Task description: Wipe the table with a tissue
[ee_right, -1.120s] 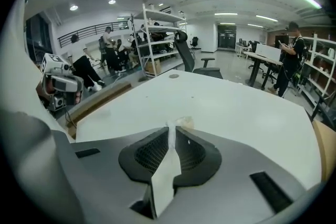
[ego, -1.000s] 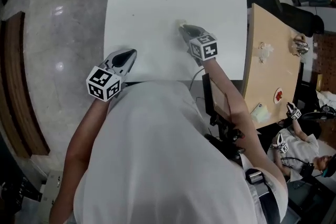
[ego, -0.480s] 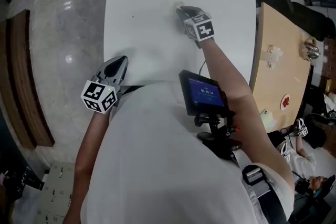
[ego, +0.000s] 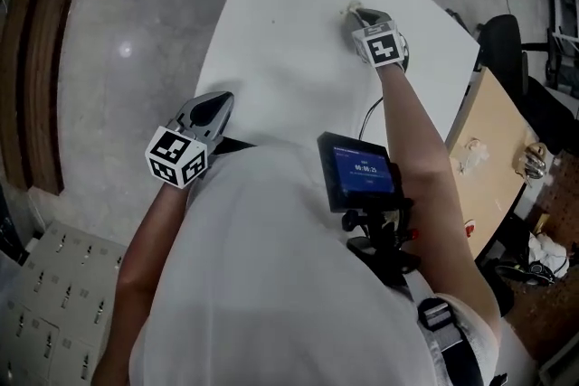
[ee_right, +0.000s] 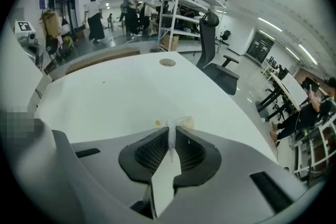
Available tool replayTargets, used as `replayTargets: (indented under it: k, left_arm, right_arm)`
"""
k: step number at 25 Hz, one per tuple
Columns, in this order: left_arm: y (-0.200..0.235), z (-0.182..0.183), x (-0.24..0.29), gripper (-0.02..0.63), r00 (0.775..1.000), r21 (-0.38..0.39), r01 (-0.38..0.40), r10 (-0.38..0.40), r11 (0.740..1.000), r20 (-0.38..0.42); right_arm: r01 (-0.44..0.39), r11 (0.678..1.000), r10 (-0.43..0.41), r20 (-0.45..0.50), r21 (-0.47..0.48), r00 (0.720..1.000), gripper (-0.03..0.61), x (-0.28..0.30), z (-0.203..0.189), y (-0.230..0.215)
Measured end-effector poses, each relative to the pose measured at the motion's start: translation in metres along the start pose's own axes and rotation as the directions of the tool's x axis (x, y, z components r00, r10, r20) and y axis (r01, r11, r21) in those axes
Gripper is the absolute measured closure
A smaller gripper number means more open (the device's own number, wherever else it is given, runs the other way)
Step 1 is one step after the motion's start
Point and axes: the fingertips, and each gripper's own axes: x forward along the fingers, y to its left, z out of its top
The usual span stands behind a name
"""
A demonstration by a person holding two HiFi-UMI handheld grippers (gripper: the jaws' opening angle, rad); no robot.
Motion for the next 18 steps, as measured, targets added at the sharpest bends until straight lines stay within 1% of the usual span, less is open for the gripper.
replayTargets:
  k: [2,4,7,10,13,15,18]
  left_arm:
    - [-0.001,-0.003,-0.002,0.607,1.000,-0.003,-0.009,0.009,1.000,-0.005]
    - [-0.001,-0.004,-0.002,0.607,1.000,-0.006,-0.012,0.012,1.000,-0.003]
    - [-0.003,-0.005,0.000,0.607,1.000,-0.013,-0.012,0.012,1.000,0.002]
    - [-0.007,-0.002,0.002,0.607,1.000,-0.009,0.000,0.000,1.000,0.003]
    - [-0.009,0.000,0.006,0.607,1.000,-0.011,0.003,-0.003,1.000,0.011]
    - [-0.010,-0.003,0.007,0.607,1.000,-0.011,0.003,-0.003,1.000,0.010]
    - [-0.009,-0.005,0.004,0.607,1.000,-0.013,-0.002,0.002,1.000,0.013]
  right_arm:
    - [-0.008,0.999,0.007,-0.038,-0.051,0.999,0.534,0.003,-0.003,0.002]
    - [-0.002,0.996,-0.003,-0.054,-0.093,0.999,0.535,0.005,-0.004,0.002]
    - [0.023,0.992,-0.032,-0.069,-0.125,0.997,0.535,0.005,-0.002,0.006]
    - [0.026,0.986,-0.039,-0.078,-0.167,0.996,0.535,0.005,0.003,0.017]
    - [0.011,0.984,-0.026,-0.082,-0.177,0.996,0.535,0.010,0.009,0.022]
    - [-0.015,0.984,0.002,-0.075,-0.178,0.997,0.535,0.011,0.010,0.028]
    - [-0.036,0.976,0.023,-0.059,-0.215,0.998,0.535,0.010,0.013,0.045]
